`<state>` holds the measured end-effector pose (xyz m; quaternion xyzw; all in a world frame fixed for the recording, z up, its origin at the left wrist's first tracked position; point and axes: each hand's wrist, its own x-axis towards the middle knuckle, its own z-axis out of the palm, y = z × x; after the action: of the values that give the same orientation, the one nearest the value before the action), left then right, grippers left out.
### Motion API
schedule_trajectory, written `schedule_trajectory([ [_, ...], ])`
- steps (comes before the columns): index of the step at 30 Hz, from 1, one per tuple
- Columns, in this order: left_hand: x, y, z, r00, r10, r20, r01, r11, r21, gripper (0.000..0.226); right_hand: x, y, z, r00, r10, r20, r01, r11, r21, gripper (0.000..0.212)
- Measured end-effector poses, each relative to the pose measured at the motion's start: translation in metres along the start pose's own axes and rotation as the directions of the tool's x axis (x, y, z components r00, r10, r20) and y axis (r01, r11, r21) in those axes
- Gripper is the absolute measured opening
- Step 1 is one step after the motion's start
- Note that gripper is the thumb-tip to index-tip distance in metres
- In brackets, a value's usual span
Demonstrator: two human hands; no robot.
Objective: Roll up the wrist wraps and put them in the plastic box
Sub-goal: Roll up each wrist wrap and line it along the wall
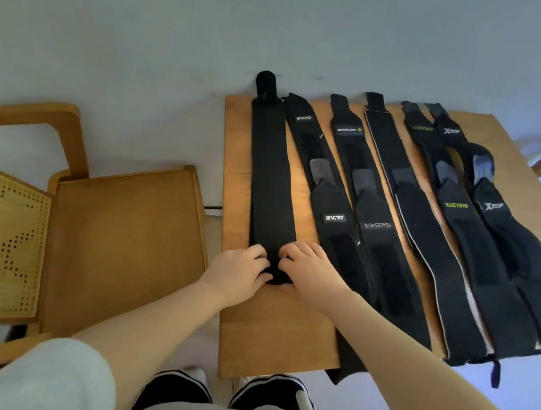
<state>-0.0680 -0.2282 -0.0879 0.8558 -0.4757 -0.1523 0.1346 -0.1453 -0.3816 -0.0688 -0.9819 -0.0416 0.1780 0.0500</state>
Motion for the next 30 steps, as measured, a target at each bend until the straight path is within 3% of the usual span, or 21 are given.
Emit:
schedule_trajectory([
  [4, 0.001, 0.005, 0.0, 0.998, -0.048, -0.039, 0.048, 0.999, 0.003, 0.032, 0.007, 0.008, -0.009, 0.996, -0.002, 0.085, -0.012, 0.985, 0.169, 0.039],
  [8, 0.004, 0.005, 0.0, 1.0, -0.023, 0.019, 0.022, 0.999, 0.049, 0.039, 0.01, 0.015, -0.011, 0.993, -0.002, 0.117, -0.034, 0.954, 0.297, 0.04],
  [13, 0.004, 0.01, -0.005, 0.995, -0.05, 0.087, 0.041, 0.993, 0.108, 0.047, 0.009, 0.016, -0.013, 0.995, -0.004, 0.096, -0.025, 0.955, 0.296, 0.04],
  [17, 0.013, 0.013, -0.011, 0.99, -0.11, 0.085, 0.107, 0.993, 0.039, 0.045, 0.008, 0.021, -0.012, 0.996, 0.088, 0.022, -0.089, 0.889, 0.448, 0.035],
  [25, 0.016, 0.008, -0.014, 0.988, -0.106, 0.113, 0.11, 0.994, -0.027, 0.04, 0.008, 0.024, -0.007, 0.994, 0.102, 0.027, -0.102, 0.866, 0.49, 0.024],
  [30, 0.004, 0.012, -0.002, 0.997, -0.07, 0.02, 0.07, 0.997, -0.02, 0.039, 0.014, 0.027, -0.011, 0.996, 0.026, 0.086, -0.057, 0.919, 0.389, 0.029],
])
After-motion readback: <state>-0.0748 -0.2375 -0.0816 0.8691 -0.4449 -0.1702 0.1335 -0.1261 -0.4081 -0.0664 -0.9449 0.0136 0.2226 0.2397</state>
